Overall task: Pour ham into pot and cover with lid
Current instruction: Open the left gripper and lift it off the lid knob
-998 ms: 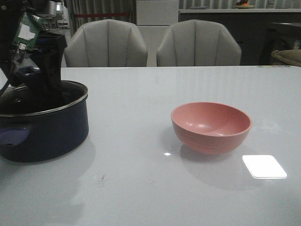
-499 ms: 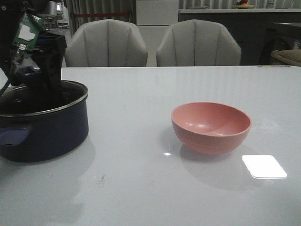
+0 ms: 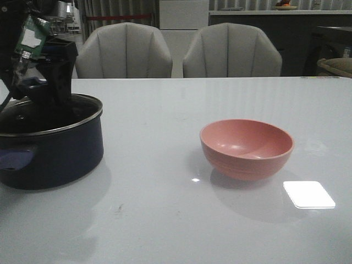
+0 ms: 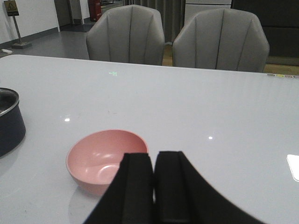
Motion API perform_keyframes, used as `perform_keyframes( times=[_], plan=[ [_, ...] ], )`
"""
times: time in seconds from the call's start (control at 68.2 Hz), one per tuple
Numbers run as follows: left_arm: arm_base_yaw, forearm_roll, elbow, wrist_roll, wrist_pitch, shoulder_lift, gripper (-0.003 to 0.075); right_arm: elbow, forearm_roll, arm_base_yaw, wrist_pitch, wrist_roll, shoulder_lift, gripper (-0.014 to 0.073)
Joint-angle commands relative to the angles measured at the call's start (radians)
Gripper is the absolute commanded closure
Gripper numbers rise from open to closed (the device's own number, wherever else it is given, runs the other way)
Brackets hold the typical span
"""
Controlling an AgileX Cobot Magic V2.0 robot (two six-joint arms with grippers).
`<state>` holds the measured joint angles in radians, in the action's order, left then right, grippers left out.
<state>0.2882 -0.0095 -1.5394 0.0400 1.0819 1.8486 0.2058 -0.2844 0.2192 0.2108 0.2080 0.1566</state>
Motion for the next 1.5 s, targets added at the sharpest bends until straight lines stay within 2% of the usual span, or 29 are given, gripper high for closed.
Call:
perform_keyframes(
  times=[0.0, 0.469, 0.836, 1.482],
  plan=[
    [0.003, 0.059, -0.021, -0.008, -0.009, -0.034, 0.0145, 0.027, 0.004, -0.002, -0.088, 0.006, 0.009, 0.0429],
    [0.003, 0.067, -0.028, -0.012, 0.020, -0.034, 0.0145, 0.027, 0.004, -0.002, -0.088, 0.006, 0.009, 0.0429],
    [0.003, 0.067, -0.164, -0.012, 0.139, -0.038, 0.0146, 0.027, 0.004, -0.002, -0.088, 0.006, 0.009, 0.0429],
    [0.003, 0.031, -0.190, -0.012, 0.149, -0.044, 0.0147, 0.027, 0.004, -0.002, -0.088, 0.006, 0.009, 0.0429]
  ],
)
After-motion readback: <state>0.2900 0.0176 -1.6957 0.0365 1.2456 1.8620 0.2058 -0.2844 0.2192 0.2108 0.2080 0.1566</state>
